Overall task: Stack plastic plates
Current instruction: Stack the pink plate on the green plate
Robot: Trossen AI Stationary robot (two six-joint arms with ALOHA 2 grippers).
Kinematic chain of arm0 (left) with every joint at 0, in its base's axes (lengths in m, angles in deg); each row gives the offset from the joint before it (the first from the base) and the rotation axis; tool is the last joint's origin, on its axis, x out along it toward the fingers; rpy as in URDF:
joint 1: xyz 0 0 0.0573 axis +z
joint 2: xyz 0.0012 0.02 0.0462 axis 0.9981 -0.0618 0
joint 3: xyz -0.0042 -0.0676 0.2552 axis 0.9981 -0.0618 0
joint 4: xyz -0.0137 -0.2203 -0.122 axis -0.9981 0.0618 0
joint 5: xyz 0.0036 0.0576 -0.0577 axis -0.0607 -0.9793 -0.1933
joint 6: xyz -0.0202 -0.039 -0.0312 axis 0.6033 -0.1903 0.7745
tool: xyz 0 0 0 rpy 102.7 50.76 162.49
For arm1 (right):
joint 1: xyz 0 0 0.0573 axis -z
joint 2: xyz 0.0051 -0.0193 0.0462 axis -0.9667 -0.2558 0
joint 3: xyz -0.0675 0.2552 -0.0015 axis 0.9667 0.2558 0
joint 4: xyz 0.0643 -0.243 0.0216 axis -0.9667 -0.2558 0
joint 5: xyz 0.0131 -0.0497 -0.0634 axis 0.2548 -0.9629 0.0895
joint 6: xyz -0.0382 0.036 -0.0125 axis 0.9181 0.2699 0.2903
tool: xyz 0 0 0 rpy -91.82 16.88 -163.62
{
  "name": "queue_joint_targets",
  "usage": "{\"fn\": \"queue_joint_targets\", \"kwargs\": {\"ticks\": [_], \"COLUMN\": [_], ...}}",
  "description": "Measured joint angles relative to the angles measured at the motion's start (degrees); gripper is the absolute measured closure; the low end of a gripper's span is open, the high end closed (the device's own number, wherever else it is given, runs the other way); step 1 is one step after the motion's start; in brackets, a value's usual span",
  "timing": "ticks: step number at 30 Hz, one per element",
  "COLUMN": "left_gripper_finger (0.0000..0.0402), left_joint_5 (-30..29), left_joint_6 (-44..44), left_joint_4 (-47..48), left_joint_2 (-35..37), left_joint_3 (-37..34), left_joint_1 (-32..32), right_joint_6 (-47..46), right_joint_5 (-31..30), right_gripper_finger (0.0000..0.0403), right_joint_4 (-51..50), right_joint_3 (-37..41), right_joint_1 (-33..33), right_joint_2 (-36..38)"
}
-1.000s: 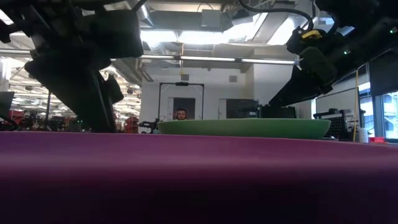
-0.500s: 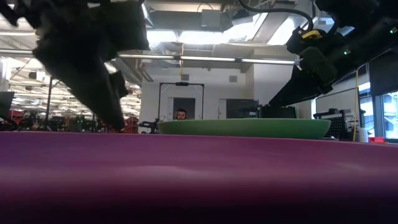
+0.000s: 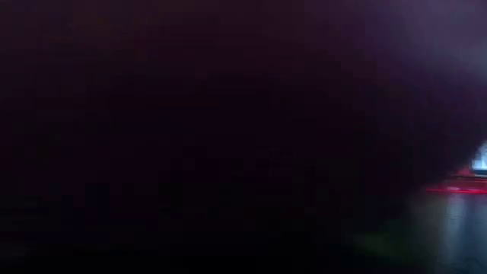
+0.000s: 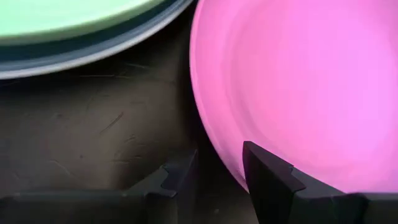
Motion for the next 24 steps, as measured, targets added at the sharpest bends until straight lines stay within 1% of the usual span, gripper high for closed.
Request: {"fn": "queue_joint_targets", "kwargs": {"ticks": [7,10,13,20,24], "left_gripper_finger": [0.028,0.0285,0.0304,0.0374,0.0394], "left_joint_5": [-0.24,-0.55,-0.78,-0.92,-0.48], "left_joint_6": [-2.48,-4.83,-6.13,-7.34,-7.17], "left_joint_4": [-0.09,-0.79,-1.05,-1.45,-1.76], "left_joint_2": [-1.05,-1.08,-1.14,-1.11,-1.01], "left_joint_3": [0.09,0.07,0.04,0.05,0.13], "left_joint_1": [0.47,0.46,0.51,0.51,0.51], "right_joint_6": [0.0,0.0,0.0,0.0,0.0], "right_joint_5": [0.0,0.0,0.0,0.0,0.0], "right_gripper_finger": [0.0288,0.0288,0.0288,0.0288,0.0288], "right_joint_4": [0.0,0.0,0.0,0.0,0.0], "right_joint_3": [-0.02,-0.02,-0.02,-0.02,-0.02], "right_joint_1": [0.01,0.0,-0.01,0.0,0.01], "right_joint_2": [0.0,0.0,0.0,0.0,0.0]}}
